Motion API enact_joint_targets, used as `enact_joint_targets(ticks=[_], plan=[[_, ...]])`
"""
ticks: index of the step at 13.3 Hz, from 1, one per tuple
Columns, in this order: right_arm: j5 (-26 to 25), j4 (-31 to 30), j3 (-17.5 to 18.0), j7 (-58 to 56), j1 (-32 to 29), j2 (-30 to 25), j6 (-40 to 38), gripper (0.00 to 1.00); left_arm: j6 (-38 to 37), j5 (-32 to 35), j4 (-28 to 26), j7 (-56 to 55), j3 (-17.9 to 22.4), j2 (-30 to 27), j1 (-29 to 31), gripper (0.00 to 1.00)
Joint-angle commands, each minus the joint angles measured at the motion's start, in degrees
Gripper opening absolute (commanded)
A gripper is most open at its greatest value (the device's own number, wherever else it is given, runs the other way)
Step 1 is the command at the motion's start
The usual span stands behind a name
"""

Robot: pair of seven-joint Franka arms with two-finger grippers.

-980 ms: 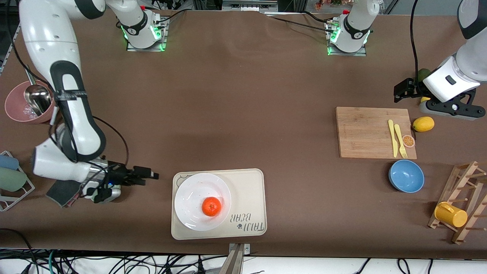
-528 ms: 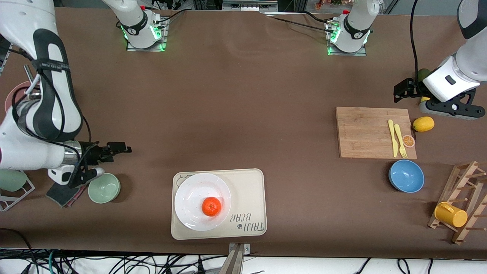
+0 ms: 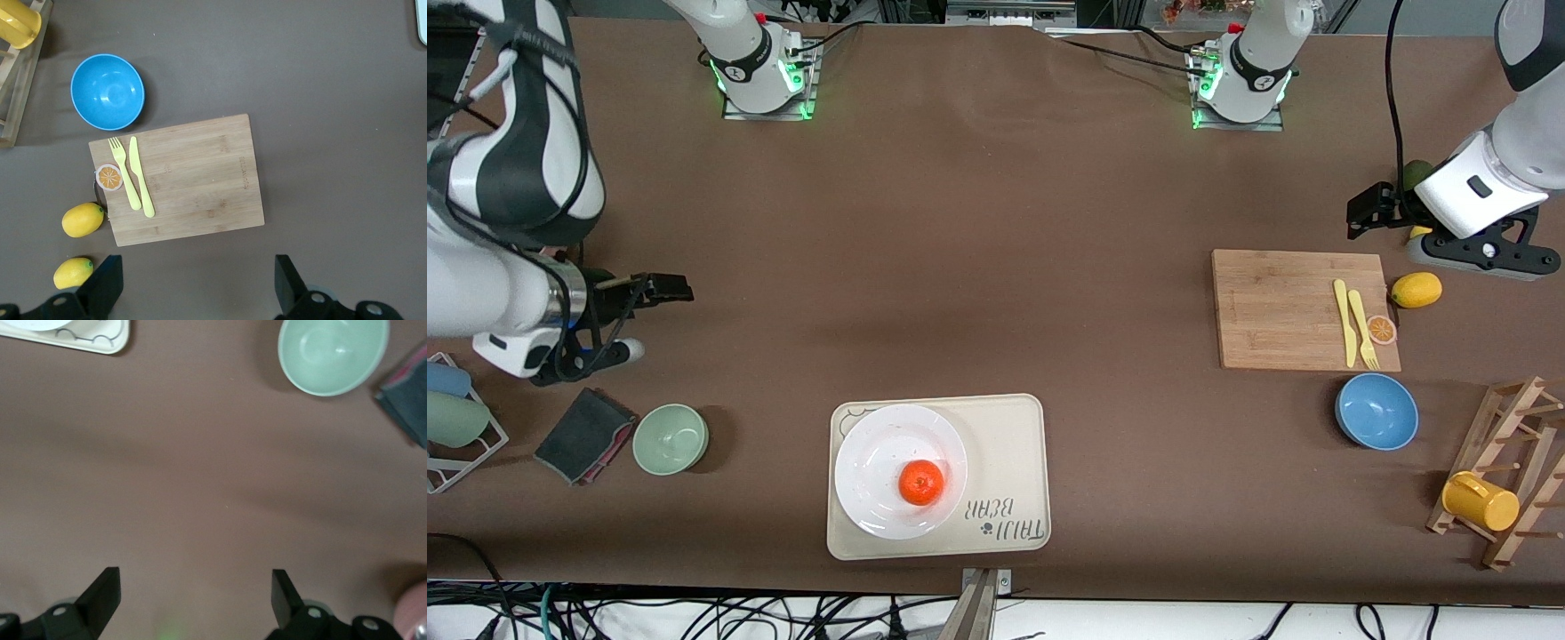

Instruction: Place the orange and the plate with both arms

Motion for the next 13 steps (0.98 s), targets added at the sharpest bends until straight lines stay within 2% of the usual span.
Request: enact_joint_targets(ticks=[1,2,6,7,9,13], plan=[[-3.1,-13.3,-0.4,8.1,1.1,-12.9,4.6,1.00,-0.7,-1.0,0.1,1.0,-0.1,-0.6,0.3,1.00],[-3.1,-16.0,-0.4,8.5,1.1,-16.4,6.5,1.00,-0.7,-1.0,0.1,0.9,-0.1,-0.6,0.3,1.00],[-2.9,-15.9,-0.9,8.0,-0.3,-21.7,6.1,1.00,-0.6,-1.0,0.1,0.9,-0.2,-0.6,0.3,1.00],[-3.5,-15.6,-1.2,7.3,-1.6,-22.1,5.6,1.00,-0.6,-1.0,0.1,0.9,-0.2,-0.6,0.3,1.00],[-3.7,-13.6,-1.4,8.1,-1.3,-22.3,-1.3,1.00,-0.6,-1.0,0.1,0.9,-0.2,-0.6,0.3,1.00],[-3.5,-12.8,-1.6,7.3,-1.8,-19.5,-1.3,1.00,-0.7,-1.0,0.4,0.8,-0.3,-0.6,0.3,1.00]])
